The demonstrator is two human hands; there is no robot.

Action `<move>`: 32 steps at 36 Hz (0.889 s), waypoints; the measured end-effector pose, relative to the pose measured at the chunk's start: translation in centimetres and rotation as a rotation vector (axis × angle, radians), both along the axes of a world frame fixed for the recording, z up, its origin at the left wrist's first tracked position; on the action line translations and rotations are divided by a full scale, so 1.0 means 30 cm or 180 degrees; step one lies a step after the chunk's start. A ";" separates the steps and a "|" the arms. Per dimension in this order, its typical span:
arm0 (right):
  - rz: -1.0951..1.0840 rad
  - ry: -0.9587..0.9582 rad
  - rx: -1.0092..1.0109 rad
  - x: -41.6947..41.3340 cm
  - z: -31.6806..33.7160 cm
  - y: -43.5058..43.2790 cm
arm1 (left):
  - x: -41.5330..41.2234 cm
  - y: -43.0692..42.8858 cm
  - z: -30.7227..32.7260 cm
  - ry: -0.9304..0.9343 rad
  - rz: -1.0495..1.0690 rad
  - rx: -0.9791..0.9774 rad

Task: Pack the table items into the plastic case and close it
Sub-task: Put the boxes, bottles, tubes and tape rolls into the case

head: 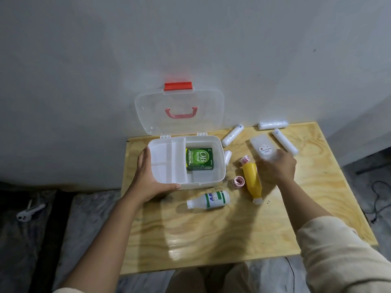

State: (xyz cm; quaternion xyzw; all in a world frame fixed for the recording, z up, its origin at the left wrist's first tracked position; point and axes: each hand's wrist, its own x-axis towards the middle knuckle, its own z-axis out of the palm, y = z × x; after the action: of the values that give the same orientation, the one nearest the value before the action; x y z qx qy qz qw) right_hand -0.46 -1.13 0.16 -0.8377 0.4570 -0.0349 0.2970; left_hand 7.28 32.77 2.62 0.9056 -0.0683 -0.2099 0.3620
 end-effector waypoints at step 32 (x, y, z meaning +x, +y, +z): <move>0.2904 0.0216 -0.0606 0.194 0.139 0.437 | 0.014 0.014 -0.028 -0.0175 -0.0044 -0.0457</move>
State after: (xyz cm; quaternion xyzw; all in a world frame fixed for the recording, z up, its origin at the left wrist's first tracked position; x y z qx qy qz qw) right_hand 5.37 11.97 4.34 -0.9773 0.0461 0.0848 0.1887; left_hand 7.71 33.19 1.80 0.8823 -0.0994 -0.1820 0.4226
